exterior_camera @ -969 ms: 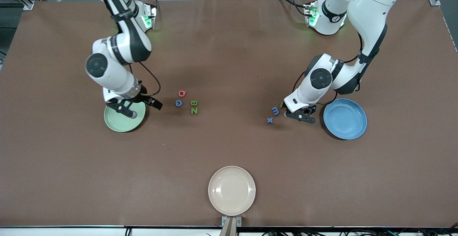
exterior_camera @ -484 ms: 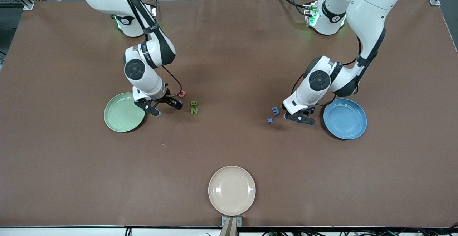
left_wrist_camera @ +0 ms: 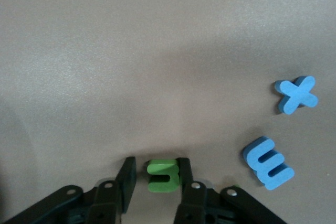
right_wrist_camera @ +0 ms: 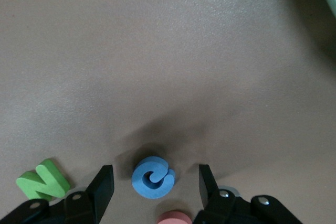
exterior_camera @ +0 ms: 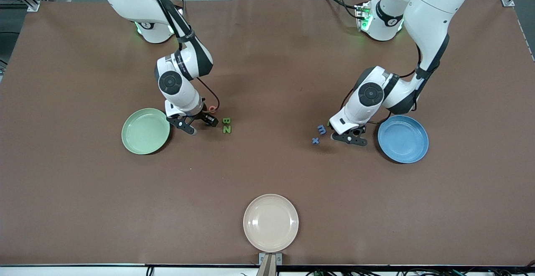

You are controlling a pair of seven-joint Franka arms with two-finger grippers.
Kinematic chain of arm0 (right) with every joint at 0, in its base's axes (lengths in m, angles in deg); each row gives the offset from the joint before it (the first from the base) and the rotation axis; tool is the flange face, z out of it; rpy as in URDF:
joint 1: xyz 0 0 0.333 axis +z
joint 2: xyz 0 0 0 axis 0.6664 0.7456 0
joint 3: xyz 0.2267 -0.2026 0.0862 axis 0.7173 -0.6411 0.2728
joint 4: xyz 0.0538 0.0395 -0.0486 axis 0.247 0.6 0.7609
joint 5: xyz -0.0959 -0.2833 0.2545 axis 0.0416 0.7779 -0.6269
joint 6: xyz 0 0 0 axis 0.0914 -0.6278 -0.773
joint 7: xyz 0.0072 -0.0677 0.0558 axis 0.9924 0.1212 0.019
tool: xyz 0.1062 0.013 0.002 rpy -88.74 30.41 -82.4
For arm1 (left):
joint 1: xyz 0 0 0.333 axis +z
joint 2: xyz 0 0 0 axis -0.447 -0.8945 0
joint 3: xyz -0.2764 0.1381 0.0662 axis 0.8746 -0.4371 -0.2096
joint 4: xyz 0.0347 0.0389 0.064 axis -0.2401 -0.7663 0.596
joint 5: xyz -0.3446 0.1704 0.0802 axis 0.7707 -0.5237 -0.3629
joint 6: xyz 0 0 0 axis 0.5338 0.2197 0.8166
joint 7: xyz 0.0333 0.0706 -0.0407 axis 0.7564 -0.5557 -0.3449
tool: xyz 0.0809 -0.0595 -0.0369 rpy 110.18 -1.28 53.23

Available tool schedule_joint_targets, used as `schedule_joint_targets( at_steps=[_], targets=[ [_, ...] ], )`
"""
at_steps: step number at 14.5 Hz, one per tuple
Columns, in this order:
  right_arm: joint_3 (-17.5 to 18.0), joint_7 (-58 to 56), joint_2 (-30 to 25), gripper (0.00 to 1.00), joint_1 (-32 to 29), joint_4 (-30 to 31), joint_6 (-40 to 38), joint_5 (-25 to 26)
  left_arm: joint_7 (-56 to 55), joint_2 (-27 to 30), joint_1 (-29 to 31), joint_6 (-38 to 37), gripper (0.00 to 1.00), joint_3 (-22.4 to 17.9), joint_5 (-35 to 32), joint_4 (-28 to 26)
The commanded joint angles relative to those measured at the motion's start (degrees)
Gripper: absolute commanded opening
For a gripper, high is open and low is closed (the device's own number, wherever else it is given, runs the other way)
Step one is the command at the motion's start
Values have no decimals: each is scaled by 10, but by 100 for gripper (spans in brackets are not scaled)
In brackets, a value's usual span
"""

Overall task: Sort upper and lower case letters into plates
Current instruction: 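Grasp the green n with the left gripper while the right gripper grasps the blue c, then drop the n into the blue plate while the right gripper drops c into green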

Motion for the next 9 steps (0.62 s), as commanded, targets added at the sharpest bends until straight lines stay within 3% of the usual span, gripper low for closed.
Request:
schedule_joint_targets(
  at_steps=[1,4,5,8,9],
  targets=[
    [-5,14,2,62,14,1,1,-8,-34,-3,-3,1,25,0,-14,6],
    [-5,15,7,47,16,0,2,-8,-36,1,0,-3,17,0,-14,4],
    [-5,15,7,39,16,0,2,-8,-37,8,4,-5,14,0,-14,2],
    [-6,13,6,3,15,-1,-3,-8,-24,62,27,-50,10,0,-15,1],
    [-7,8,2,1,9,-2,-7,-8,-7,79,40,-73,10,0,-16,1]
  ],
)
